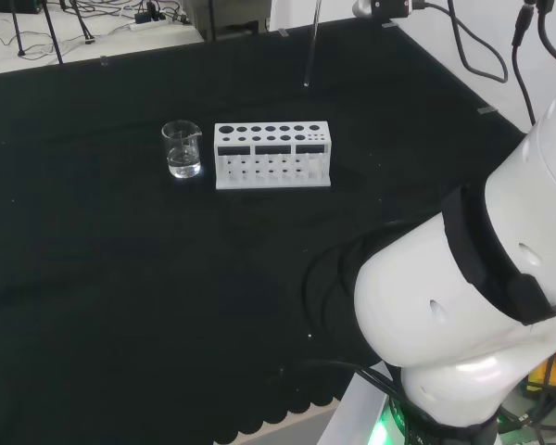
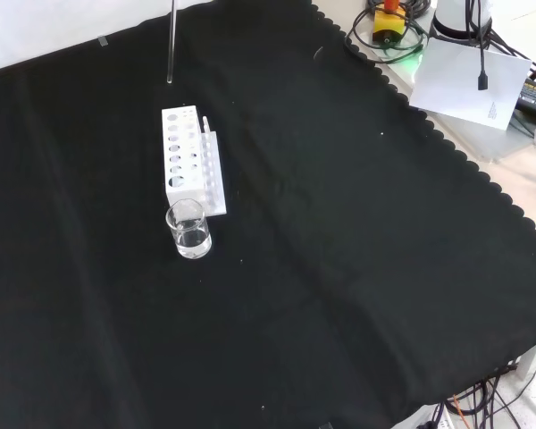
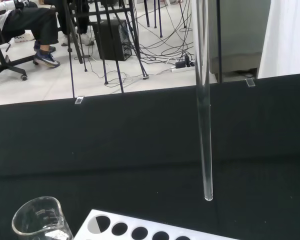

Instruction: Stir in the beaker to the left of the white test tube rack with the glass rod.

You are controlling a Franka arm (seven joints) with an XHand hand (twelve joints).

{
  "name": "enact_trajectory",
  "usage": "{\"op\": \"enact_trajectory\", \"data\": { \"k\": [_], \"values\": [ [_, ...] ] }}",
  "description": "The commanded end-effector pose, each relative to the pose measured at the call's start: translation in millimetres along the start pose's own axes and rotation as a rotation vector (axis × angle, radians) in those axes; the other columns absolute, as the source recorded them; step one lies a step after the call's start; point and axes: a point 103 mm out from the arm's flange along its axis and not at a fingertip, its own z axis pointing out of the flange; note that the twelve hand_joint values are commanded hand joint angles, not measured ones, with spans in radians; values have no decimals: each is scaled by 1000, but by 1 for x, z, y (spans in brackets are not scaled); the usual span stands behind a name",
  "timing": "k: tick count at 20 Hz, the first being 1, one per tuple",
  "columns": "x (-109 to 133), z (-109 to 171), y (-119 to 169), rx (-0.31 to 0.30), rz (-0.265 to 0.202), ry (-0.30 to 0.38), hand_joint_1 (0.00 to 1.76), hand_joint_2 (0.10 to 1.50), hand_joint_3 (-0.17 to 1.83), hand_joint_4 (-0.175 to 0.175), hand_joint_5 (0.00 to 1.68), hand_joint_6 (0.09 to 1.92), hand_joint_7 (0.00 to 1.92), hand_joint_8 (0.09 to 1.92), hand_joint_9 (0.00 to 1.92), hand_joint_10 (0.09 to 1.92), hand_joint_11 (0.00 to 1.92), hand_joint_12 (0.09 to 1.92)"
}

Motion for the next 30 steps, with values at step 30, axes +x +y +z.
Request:
{"op": "enact_trajectory", "data": {
  "k": [30],
  "values": [
    [168,27,94,38,-364,90,1310,1111,-175,-175,1342,125,1134,1088,1626,802,1652,651]
  ]
}}
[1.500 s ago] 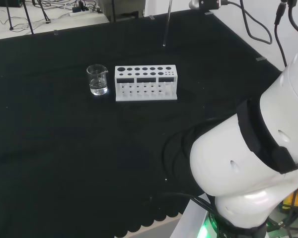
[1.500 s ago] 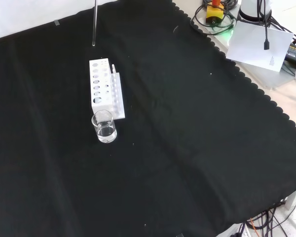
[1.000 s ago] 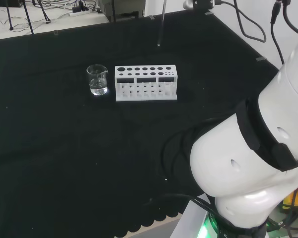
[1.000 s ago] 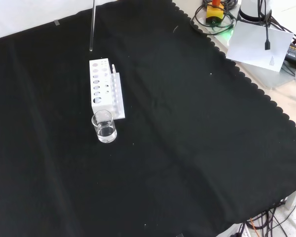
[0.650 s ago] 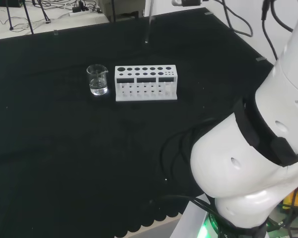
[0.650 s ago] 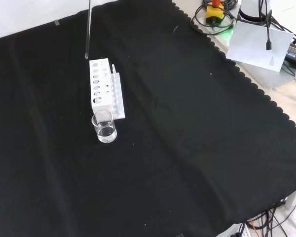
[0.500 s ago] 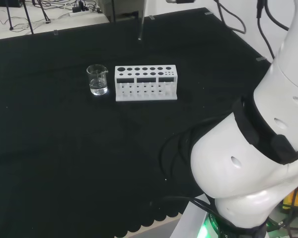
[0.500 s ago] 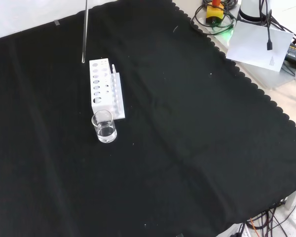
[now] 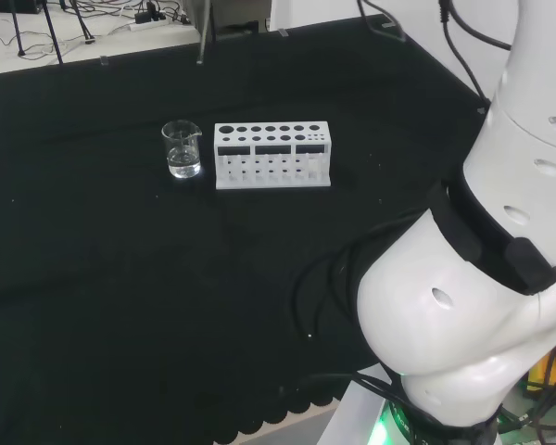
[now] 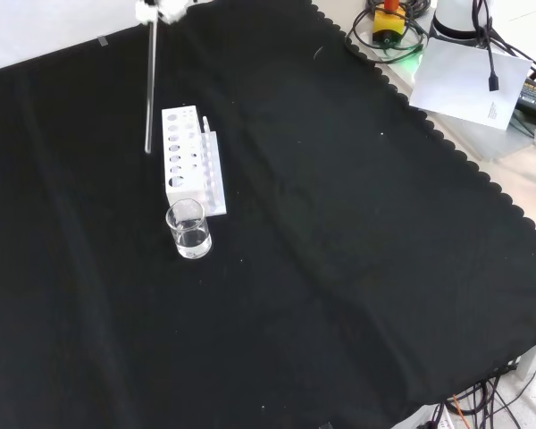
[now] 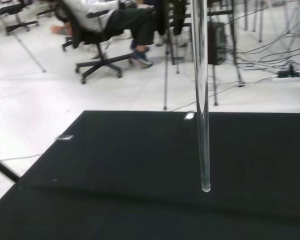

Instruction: Stir in the beaker to the left of the white test tube rack with the glass rod.

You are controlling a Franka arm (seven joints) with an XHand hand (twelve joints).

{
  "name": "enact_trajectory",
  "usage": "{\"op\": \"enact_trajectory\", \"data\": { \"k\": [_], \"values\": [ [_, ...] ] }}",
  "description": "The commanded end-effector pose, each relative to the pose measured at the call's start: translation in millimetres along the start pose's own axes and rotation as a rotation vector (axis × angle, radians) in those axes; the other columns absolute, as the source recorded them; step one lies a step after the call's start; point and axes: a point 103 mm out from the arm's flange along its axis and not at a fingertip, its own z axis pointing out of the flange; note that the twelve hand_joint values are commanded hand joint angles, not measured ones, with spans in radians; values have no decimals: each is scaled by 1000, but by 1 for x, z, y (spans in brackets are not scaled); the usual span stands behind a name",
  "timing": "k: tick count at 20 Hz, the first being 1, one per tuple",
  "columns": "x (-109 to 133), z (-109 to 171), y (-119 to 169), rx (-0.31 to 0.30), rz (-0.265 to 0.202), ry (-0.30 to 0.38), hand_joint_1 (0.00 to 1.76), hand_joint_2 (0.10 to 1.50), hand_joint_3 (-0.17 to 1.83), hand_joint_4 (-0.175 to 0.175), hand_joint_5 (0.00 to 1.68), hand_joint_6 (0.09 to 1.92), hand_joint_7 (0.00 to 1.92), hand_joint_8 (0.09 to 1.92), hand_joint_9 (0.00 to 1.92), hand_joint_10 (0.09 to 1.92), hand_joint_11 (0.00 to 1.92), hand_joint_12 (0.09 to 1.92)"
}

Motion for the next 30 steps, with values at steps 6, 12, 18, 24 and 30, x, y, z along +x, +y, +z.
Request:
{"op": "enact_trajectory", "data": {
  "k": [6,12,18,24,30],
  "values": [
    [38,39,15,67,-94,20,1310,1111,-175,-175,1344,121,1133,1089,1626,803,1652,653],
    [34,56,17,106,-83,-29,1310,1111,-175,-175,1346,115,1133,1090,1626,803,1652,654],
    [29,71,12,138,-80,-51,1310,1112,-175,-175,1347,110,1132,1093,1626,804,1653,656],
    [23,83,10,159,-71,-47,1309,1112,-175,-175,1348,106,1130,1095,1626,805,1652,657],
    [22,104,13,186,-79,-33,1309,1113,-175,-175,1349,102,1129,1098,1627,806,1652,659]
  ]
}}
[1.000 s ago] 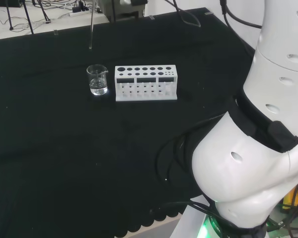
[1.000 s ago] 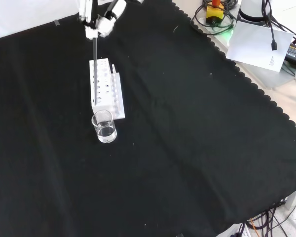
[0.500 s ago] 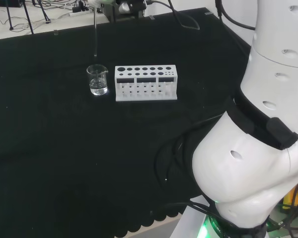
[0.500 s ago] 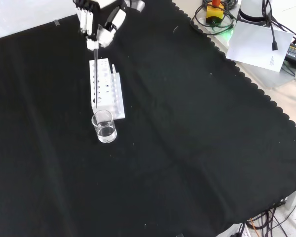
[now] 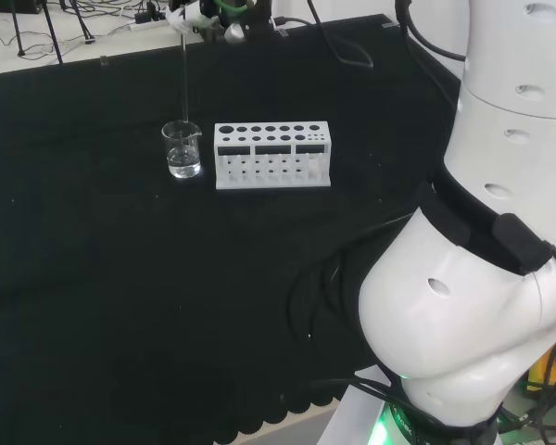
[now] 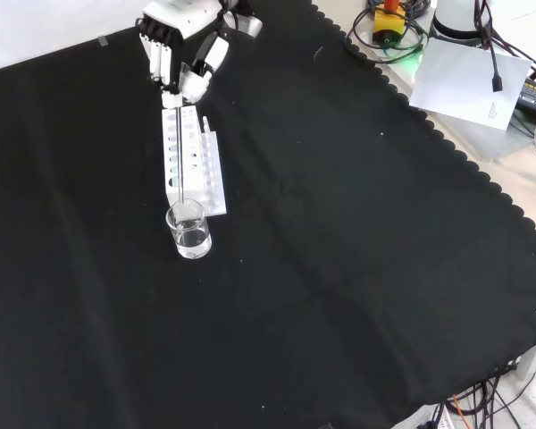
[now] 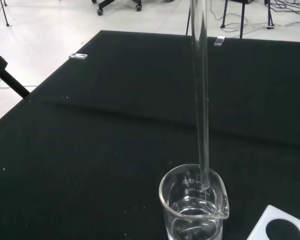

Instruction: Stir in the beaker to the left of the white test tube rack with the glass rod.

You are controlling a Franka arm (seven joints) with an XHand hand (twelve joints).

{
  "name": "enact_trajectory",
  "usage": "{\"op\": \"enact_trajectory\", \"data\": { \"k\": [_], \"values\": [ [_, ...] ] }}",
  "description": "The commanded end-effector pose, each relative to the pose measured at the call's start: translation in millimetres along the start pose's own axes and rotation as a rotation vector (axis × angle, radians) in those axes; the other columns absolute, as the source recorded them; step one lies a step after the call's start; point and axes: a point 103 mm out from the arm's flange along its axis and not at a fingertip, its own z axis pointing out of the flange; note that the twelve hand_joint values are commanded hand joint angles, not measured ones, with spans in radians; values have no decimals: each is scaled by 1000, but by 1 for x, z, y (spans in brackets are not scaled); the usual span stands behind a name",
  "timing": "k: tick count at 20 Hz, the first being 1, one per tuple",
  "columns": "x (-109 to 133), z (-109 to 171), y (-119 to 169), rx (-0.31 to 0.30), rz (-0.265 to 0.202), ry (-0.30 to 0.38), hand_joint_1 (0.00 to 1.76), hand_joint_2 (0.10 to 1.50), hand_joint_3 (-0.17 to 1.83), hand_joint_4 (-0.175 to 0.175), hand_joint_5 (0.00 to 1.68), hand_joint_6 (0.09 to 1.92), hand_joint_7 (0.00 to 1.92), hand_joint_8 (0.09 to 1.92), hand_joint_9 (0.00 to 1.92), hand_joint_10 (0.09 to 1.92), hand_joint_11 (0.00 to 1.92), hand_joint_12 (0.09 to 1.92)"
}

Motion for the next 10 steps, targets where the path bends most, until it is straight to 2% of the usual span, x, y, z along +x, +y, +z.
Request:
{"op": "enact_trajectory", "data": {
  "k": [1,10],
  "values": [
    [0,14,7,18,-9,12,1309,1113,-175,-175,1349,102,1129,1099,1627,806,1652,659],
    [-3,47,25,55,-23,23,1309,1113,-175,-175,1352,97,1127,1100,1626,808,1650,661]
  ]
}}
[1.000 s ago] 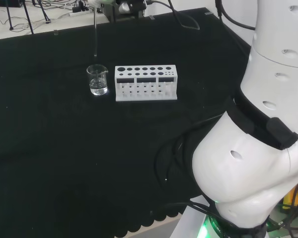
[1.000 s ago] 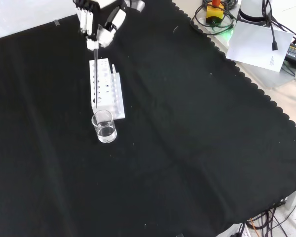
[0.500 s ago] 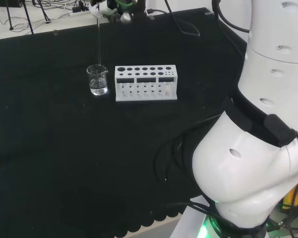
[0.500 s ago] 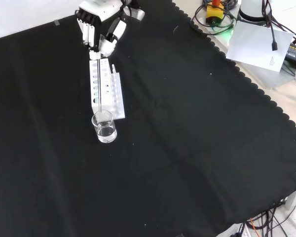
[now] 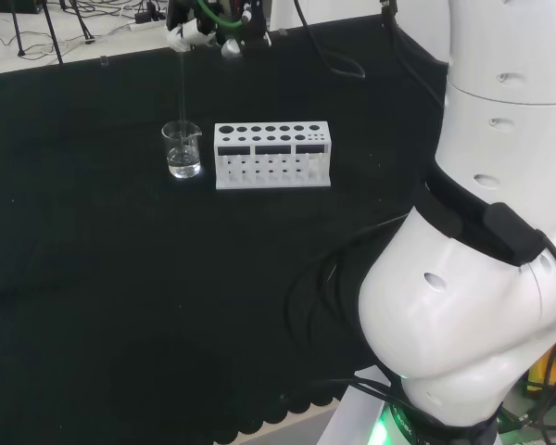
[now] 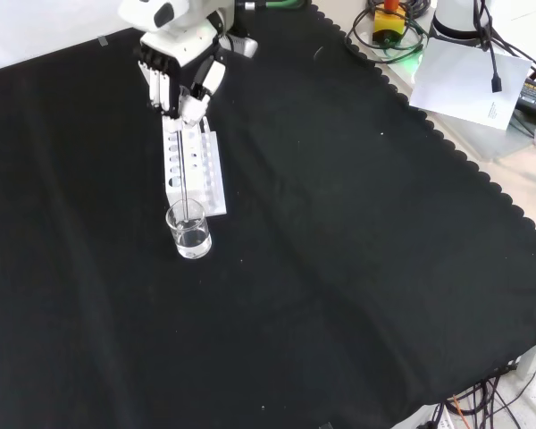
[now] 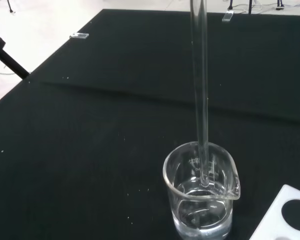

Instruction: Stir in the beaker to the left of the white test tube rack with the glass rod.

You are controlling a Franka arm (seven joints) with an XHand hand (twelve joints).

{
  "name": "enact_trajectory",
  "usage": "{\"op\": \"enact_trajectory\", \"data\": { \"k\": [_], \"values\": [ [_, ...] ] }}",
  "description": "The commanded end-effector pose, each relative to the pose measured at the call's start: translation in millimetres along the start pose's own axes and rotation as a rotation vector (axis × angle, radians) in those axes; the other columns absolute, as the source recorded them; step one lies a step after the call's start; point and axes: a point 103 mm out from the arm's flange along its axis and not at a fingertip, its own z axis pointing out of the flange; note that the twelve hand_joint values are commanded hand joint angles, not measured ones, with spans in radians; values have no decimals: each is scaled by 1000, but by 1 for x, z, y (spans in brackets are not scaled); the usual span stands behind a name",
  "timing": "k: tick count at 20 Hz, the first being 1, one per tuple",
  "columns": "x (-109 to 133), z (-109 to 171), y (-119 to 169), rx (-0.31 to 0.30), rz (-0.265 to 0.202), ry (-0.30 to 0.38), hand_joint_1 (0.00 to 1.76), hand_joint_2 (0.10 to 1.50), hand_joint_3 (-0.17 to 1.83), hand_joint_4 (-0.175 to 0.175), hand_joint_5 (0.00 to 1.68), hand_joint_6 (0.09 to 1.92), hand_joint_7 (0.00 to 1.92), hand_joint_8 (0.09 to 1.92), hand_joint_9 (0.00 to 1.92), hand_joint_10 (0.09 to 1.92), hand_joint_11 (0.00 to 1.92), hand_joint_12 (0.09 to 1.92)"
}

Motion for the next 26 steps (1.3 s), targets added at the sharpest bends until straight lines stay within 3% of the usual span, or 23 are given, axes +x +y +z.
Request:
{"op": "enact_trajectory", "data": {
  "k": [1,12,20,26],
  "values": [
    [-2,16,13,18,-9,4,1309,1113,-175,-175,1352,96,1128,1100,1626,808,1650,662],
    [3,34,23,42,-11,23,1309,1113,-175,-175,1354,91,1128,1100,1627,811,1651,665],
    [-14,32,28,44,6,24,1309,1113,-175,-175,1356,87,1127,1101,1627,812,1650,668],
    [-25,28,15,19,18,30,1309,1113,-175,-175,1357,87,1127,1101,1627,813,1651,670]
  ]
}}
